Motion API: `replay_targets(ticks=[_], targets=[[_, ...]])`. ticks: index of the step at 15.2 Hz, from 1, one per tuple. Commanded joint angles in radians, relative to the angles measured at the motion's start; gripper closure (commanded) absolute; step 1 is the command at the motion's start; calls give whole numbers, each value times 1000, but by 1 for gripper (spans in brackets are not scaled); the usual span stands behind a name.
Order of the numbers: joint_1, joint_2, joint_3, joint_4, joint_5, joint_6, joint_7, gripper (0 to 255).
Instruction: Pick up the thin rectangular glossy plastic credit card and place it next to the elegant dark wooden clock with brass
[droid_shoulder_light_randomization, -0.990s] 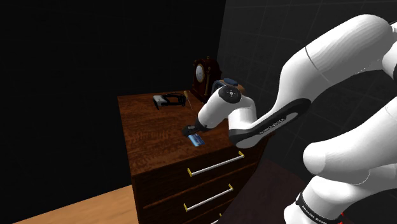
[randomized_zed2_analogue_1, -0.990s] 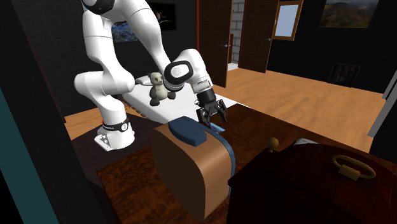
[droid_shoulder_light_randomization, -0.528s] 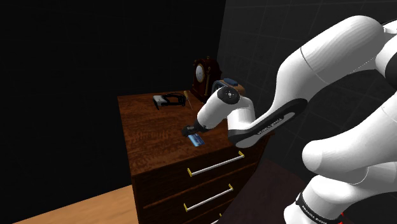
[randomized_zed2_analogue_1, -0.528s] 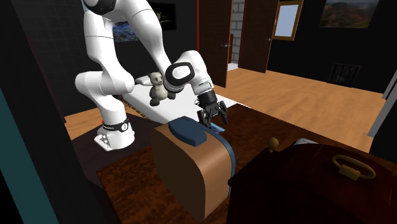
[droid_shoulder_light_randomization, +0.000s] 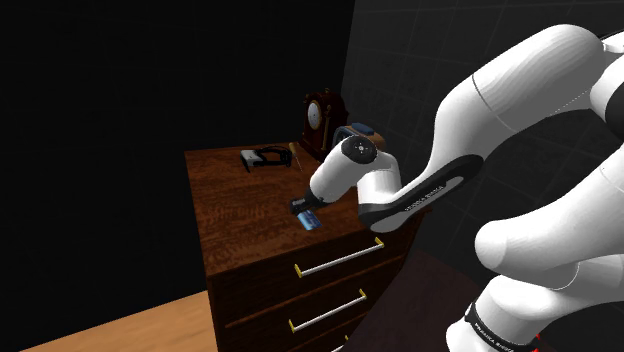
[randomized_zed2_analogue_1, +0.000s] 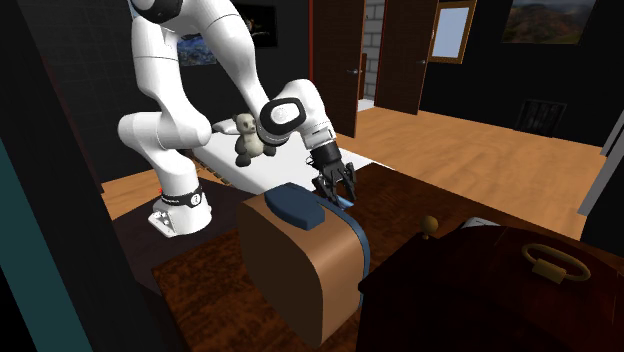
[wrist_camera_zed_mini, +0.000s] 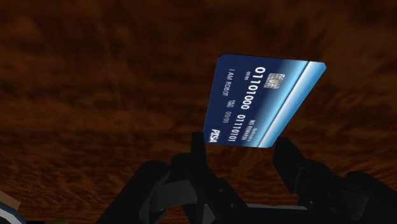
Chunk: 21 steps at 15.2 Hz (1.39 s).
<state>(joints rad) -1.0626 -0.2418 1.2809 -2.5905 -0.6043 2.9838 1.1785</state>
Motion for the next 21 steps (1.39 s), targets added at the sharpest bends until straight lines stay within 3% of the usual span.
replay_targets(ticks=[1,4,8,11,16,21], targets=[[0,0,0,0,0,0,0,255],[-1,0,1,0,0,0,0,255],[209,-11,-195,-1,96,-50,-95,255],[325,-32,-301,2,176,-85,-170,255],[462,-73,-426,15,285,-148,-275,255],[551,-112,-510,38,366,-215,-354,255]])
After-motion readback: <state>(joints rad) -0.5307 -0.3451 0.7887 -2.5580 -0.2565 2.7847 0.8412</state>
